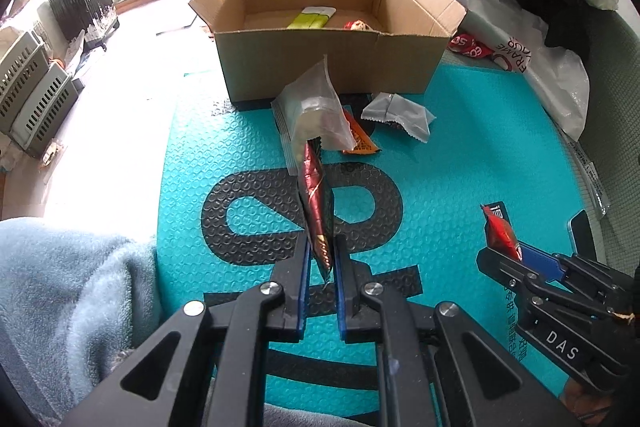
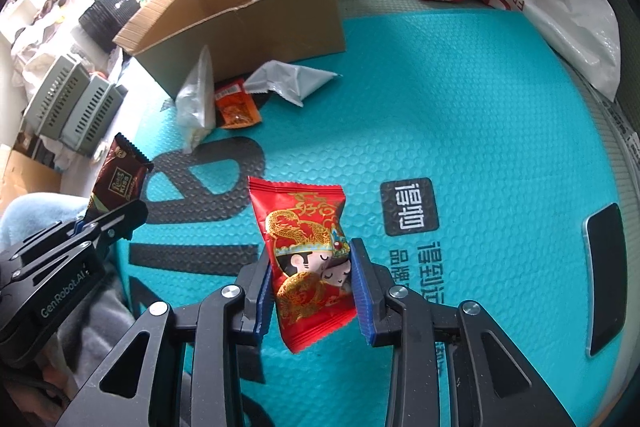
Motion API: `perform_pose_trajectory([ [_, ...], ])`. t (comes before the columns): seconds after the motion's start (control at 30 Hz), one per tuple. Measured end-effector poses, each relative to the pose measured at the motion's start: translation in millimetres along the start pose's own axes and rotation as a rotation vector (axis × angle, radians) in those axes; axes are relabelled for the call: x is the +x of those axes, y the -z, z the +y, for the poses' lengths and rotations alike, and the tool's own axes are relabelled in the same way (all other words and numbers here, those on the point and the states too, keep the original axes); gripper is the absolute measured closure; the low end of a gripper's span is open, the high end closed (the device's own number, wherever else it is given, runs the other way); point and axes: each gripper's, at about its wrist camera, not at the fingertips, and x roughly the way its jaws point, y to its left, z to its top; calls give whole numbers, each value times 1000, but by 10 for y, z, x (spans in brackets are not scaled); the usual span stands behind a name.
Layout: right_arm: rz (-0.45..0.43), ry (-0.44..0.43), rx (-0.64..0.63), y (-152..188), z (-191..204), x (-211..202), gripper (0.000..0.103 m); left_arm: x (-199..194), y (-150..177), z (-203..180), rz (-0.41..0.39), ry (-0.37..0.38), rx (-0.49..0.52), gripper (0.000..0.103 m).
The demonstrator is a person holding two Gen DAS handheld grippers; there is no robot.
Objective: Organize snacks
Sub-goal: 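Lift both held snacks and carry them over the box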
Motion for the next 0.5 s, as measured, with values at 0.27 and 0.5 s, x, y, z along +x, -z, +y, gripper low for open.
perform_pose_trajectory([
  [0.27,-47,-23,-20,-147,163,-234,70,-315,-265,5,-80,6,4,92],
  [0.5,-117,-41,-56,-455,324,-525,70,-575,-629,7,-153,22,13,92],
])
